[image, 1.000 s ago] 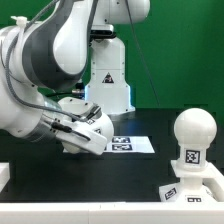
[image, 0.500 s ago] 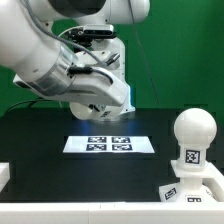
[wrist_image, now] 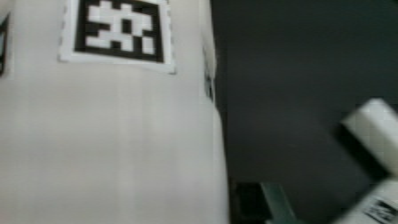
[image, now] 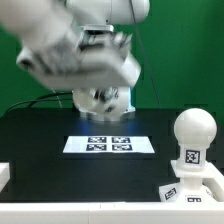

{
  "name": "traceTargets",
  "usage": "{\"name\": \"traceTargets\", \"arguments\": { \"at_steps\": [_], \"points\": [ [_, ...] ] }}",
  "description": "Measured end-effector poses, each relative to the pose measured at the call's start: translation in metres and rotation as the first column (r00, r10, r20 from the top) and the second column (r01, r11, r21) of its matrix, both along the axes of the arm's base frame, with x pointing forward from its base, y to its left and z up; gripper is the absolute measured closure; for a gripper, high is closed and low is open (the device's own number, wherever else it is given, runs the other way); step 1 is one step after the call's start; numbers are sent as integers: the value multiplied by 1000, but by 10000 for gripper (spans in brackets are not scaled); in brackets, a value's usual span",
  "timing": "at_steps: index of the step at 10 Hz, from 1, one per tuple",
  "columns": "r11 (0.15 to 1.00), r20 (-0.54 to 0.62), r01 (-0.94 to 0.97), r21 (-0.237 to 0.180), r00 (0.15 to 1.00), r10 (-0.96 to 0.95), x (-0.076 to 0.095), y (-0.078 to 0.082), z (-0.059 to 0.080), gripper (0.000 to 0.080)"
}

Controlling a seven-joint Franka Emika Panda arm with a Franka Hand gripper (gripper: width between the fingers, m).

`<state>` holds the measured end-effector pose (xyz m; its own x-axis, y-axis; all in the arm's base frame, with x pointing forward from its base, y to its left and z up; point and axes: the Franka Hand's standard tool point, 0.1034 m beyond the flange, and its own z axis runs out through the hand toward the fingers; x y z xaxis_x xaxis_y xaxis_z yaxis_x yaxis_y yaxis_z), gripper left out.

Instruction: Assemble lamp

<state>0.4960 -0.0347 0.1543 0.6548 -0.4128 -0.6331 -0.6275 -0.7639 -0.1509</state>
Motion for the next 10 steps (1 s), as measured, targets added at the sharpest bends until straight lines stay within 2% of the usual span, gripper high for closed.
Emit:
{"name": "traceTargets", "arguments": {
  "at_steps": [1, 2, 3, 4, 5, 7, 9, 10],
  "points": [
    [996, 123, -48, -72, 991, 56, 24, 3, 26, 754],
    [988, 169, -91, -128, 979, 112, 36, 12, 49, 754],
    [985, 206, -79, -155, 972, 111, 46, 23, 60, 754],
    [980, 288, -47, -194, 952, 103, 53, 21, 55, 754],
    [978, 325, -26, -209, 941, 94, 50, 22, 53, 754],
    [964, 459, 33, -264, 884, 96, 59, 28, 54, 754],
    [928, 584, 66, -366, 793, 174, 81, 40, 59, 754],
    [913, 593, 32, -406, 770, 237, 88, 41, 65, 754]
  ]
}}
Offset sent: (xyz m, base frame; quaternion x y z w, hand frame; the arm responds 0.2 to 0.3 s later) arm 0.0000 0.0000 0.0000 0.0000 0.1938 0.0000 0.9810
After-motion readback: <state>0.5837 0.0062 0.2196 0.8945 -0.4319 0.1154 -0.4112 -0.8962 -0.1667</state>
